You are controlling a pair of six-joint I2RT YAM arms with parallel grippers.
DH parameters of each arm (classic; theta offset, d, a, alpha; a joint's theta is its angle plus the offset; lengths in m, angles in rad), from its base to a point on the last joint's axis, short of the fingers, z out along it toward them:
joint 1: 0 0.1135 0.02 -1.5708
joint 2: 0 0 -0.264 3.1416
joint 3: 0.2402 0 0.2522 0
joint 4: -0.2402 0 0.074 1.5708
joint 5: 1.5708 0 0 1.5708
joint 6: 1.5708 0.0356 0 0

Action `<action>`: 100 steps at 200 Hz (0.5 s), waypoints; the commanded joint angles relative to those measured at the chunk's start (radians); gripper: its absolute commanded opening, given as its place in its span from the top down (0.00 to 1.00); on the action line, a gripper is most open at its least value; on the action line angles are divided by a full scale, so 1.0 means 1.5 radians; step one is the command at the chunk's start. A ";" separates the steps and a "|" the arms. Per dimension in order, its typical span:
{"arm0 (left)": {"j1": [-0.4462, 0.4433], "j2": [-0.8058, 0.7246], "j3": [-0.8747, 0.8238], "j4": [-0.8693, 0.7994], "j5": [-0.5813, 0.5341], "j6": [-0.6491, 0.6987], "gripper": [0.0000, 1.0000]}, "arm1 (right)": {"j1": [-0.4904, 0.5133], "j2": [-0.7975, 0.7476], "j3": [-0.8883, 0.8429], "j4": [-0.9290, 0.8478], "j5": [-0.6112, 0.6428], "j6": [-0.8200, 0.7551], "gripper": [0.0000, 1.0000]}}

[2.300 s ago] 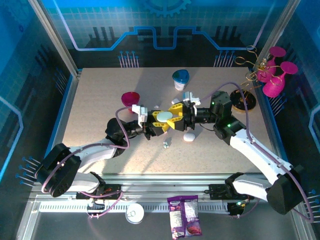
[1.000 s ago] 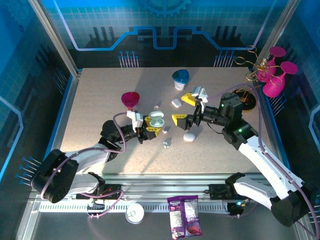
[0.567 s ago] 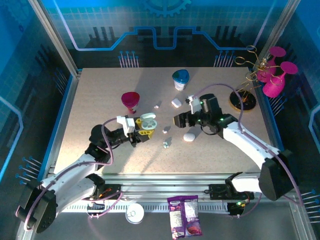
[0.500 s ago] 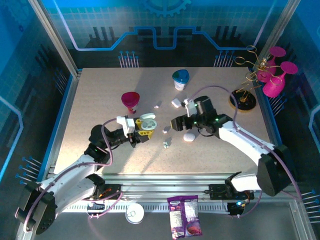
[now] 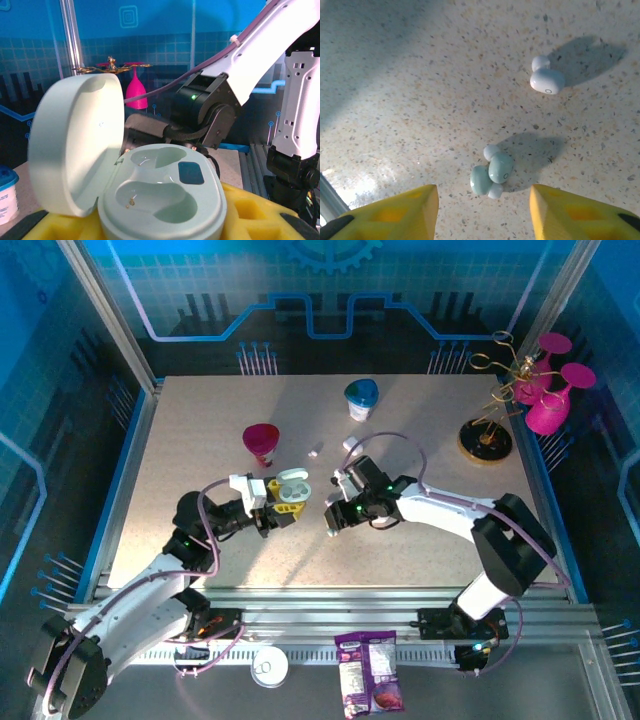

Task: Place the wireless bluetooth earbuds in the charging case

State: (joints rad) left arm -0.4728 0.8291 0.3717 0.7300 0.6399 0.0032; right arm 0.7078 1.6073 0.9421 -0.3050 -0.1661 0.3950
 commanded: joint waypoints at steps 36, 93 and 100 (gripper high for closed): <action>0.001 -0.008 0.020 -0.011 0.001 0.011 0.76 | 0.027 0.057 0.053 -0.037 -0.044 -0.007 0.52; 0.001 -0.022 0.026 -0.024 0.005 0.009 0.76 | 0.060 0.067 0.078 -0.092 0.021 -0.010 0.53; 0.001 -0.027 0.028 -0.028 0.006 0.008 0.76 | 0.063 0.071 0.083 -0.100 0.028 -0.006 0.54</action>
State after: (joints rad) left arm -0.4728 0.8230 0.3717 0.6949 0.6399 0.0029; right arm 0.7784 1.6894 1.0248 -0.3801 -0.1818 0.3885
